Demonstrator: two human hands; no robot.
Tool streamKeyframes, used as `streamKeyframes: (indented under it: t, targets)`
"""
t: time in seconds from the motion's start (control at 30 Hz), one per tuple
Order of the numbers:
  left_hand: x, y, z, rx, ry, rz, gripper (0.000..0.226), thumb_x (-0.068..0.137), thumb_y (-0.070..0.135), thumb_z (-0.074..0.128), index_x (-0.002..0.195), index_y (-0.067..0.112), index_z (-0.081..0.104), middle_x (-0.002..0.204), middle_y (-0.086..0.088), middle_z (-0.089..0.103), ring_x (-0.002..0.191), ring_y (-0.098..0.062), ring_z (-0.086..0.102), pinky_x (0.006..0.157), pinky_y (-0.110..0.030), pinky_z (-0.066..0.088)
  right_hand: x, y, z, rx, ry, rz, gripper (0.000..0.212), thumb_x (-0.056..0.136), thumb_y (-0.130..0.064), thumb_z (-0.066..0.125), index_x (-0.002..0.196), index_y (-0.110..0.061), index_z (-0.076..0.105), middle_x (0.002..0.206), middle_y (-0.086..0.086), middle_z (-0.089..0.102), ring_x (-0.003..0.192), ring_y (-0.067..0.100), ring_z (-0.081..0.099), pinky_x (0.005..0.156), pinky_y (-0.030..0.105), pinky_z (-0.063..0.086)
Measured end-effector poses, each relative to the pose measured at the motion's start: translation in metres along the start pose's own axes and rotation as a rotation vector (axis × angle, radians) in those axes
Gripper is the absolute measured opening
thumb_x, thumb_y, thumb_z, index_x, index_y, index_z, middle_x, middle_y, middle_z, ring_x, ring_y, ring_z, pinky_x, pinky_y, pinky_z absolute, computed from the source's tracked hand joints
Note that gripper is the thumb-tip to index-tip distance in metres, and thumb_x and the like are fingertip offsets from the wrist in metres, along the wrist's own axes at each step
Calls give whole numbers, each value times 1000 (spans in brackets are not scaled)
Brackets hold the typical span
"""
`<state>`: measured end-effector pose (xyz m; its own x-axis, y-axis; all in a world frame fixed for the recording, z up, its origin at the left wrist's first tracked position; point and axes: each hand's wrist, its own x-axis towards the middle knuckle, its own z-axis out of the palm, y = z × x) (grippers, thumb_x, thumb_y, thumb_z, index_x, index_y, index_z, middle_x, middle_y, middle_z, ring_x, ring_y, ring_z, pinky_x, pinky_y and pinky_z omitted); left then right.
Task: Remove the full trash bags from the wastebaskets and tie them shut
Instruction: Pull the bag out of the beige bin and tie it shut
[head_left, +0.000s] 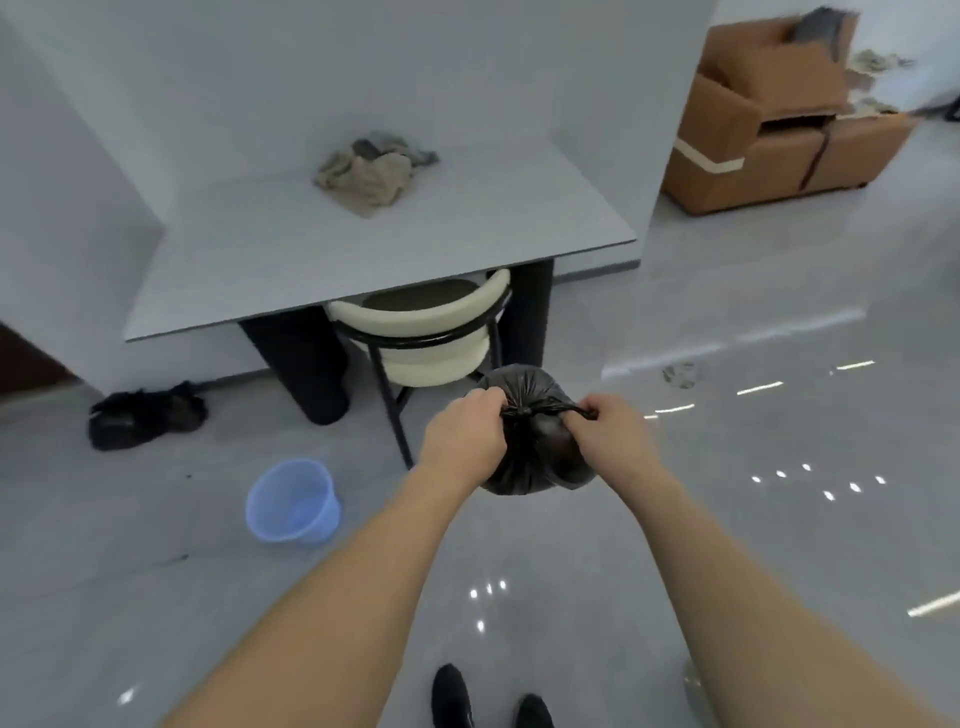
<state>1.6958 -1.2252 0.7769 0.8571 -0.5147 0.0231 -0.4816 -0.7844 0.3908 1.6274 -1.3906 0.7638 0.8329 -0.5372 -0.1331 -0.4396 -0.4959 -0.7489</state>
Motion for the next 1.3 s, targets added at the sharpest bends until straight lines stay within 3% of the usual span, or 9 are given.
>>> streamKeyframes:
  t: [0.23,0.4,0.5,0.63,0.9,1.13,1.3]
  targets:
    - [-105,-156,-77,-47,238,-411,20,91,12,37,96,16,57,98,-4,62,85,-28,57,73,-43,50,-46,-144,140,-27,-298,-305,23,81,-32,60,66,-14,61,65,0,63,67,14,58,58,31,44]
    - [-193,-254,-126,-55,313,-638,22,92,16,38,100,19,59,103,-5,64,90,-30,60,79,-45,52,-106,-229,241,4,-495,-393,21,79,-36,61,67,-19,63,69,-4,65,71,14,59,60,29,45]
    - [-235,-306,-153,-58,363,-710,23,93,16,38,102,20,59,105,-4,63,94,-29,60,79,-41,50,-139,-269,289,48,-581,-424,23,78,-36,64,72,-13,66,70,2,67,70,17,61,62,29,47]
    - [-262,-355,-179,-56,434,-750,21,91,16,39,99,23,58,101,-1,64,90,-25,59,73,-36,48,-156,-315,331,52,-648,-458,23,79,-36,67,67,-16,65,63,-4,64,64,13,59,53,26,40]
    - [-234,-442,-221,-73,459,-791,19,92,19,42,98,24,60,97,-2,65,86,-25,58,67,-32,41,-126,-394,397,55,-696,-497,18,79,-34,68,70,-18,67,70,0,68,69,15,63,62,28,47]
    - [-167,-524,-265,-138,458,-782,17,93,20,42,92,27,58,93,1,65,84,-23,59,74,-40,51,-62,-460,465,134,-696,-479,19,79,-32,69,74,-14,70,66,1,68,65,16,61,63,27,46]
    - [-141,-589,-293,-183,543,-736,21,93,19,45,101,26,63,99,8,65,89,-14,58,76,-32,47,-36,-507,514,155,-705,-445,17,79,-35,70,68,-21,68,60,-10,65,57,8,60,54,21,45]
